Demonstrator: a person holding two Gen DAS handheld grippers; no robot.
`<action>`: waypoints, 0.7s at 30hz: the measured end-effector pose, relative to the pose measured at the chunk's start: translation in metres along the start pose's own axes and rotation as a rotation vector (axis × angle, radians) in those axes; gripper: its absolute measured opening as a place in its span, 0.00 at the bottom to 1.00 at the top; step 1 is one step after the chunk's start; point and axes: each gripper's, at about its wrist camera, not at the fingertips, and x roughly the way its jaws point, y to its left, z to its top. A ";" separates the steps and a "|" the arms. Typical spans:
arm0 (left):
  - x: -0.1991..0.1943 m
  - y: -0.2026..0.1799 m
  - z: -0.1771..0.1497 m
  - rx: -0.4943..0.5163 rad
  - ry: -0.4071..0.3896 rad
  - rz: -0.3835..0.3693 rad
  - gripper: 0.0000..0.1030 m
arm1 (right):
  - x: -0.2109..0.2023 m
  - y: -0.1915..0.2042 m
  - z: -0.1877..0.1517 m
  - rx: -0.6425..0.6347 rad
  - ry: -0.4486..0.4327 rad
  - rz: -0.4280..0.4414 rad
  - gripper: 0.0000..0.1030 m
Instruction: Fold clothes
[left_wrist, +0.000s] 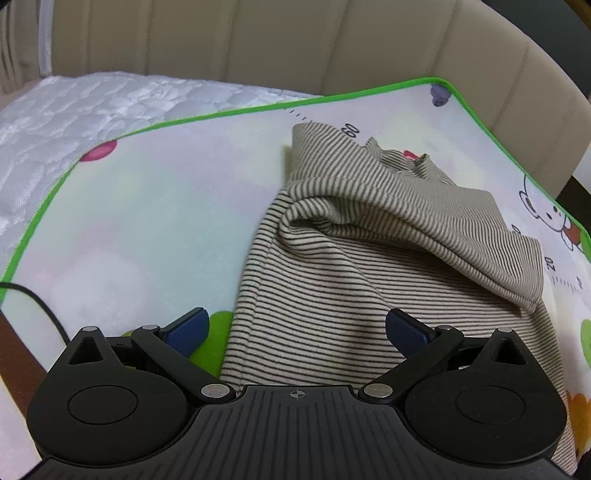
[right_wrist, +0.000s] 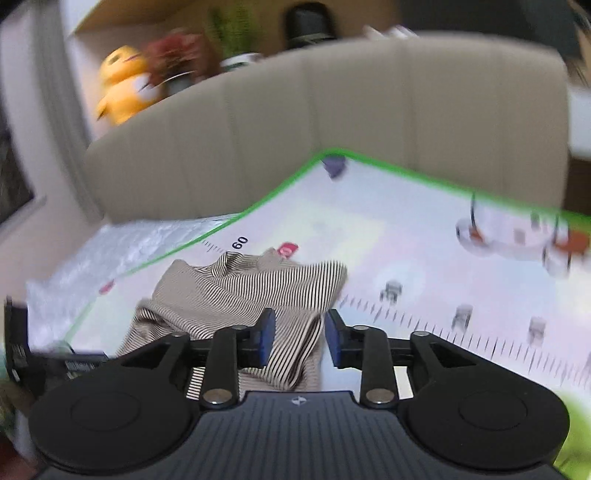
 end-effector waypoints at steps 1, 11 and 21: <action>-0.001 -0.002 -0.001 0.010 0.000 0.002 1.00 | -0.001 -0.006 -0.006 0.044 0.020 -0.002 0.36; 0.000 -0.007 -0.006 0.031 -0.002 -0.046 1.00 | 0.113 0.000 -0.027 0.116 0.175 -0.131 0.12; 0.007 -0.006 -0.001 0.034 -0.005 -0.052 1.00 | 0.086 0.082 0.098 -0.191 -0.180 -0.025 0.06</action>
